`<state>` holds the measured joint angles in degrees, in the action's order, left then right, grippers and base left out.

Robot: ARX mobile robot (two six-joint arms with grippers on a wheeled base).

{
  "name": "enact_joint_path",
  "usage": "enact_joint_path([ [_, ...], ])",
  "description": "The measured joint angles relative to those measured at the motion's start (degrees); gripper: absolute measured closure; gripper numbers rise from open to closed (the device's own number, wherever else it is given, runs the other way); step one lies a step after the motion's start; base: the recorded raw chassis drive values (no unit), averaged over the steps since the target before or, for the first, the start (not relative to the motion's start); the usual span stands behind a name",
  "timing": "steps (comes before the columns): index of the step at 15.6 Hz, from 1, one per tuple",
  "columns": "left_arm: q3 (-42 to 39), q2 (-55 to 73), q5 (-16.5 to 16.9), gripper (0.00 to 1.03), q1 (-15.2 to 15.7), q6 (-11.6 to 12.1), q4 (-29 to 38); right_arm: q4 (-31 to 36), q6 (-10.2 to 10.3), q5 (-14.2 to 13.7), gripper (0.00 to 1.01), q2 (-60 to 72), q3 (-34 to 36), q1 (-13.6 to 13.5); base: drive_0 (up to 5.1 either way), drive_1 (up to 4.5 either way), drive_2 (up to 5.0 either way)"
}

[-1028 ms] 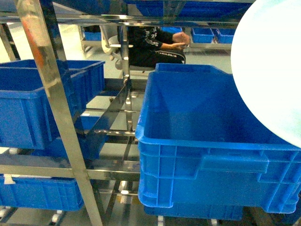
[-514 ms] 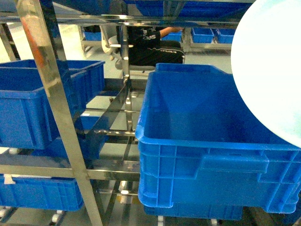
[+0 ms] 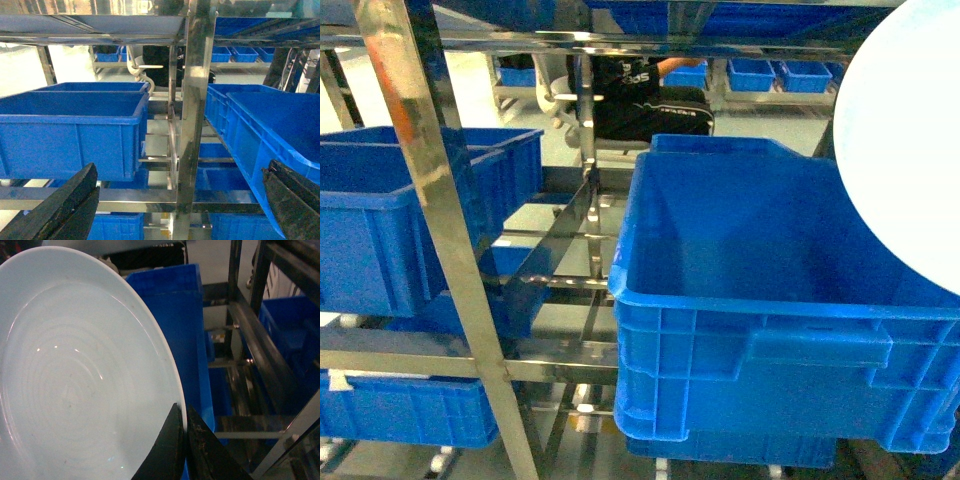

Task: Place blue tray on left shelf second layer neatly

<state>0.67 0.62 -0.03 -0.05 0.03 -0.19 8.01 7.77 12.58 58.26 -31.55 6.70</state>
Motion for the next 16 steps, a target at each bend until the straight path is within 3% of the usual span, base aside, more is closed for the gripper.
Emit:
enact_joint_path([
  [3, 0.00, 0.00, 0.00, 0.05, 0.00, 0.00, 0.00, -3.85, 6.25, 4.07, 0.99, 3.19, -0.68, 1.64, 0.0, 0.00, 0.0],
  [5, 0.00, 0.00, 0.02, 0.05, 0.00, 0.00, -0.02, -3.15, 12.04, 5.09, 0.99, 8.28, -1.66, 2.43, 0.0, 0.00, 0.0],
  [6, 0.00, 0.00, 0.02, 0.05, 0.00, 0.00, -0.02, -1.66, 15.65, 4.94, 0.99, 12.39, -2.34, 2.38, 0.0, 0.00, 0.0],
  [8, 0.00, 0.00, 0.02, 0.05, 0.00, 0.00, 0.00, 2.05, 19.52, 2.89, 0.99, 18.73, -4.07, 2.16, 0.0, 0.00, 0.0],
  [11, 0.00, 0.00, 0.02, 0.05, 0.00, 0.00, -0.02, 7.91, 21.40, -2.25, 0.99, 27.04, -8.90, -0.90, 0.0, 0.00, 0.0],
  [16, 0.00, 0.00, 0.02, 0.05, 0.00, 0.00, -0.02, 8.70, 21.31, -5.18, 0.99, 36.41, -14.82, -7.21, 0.0, 0.00, 0.0],
])
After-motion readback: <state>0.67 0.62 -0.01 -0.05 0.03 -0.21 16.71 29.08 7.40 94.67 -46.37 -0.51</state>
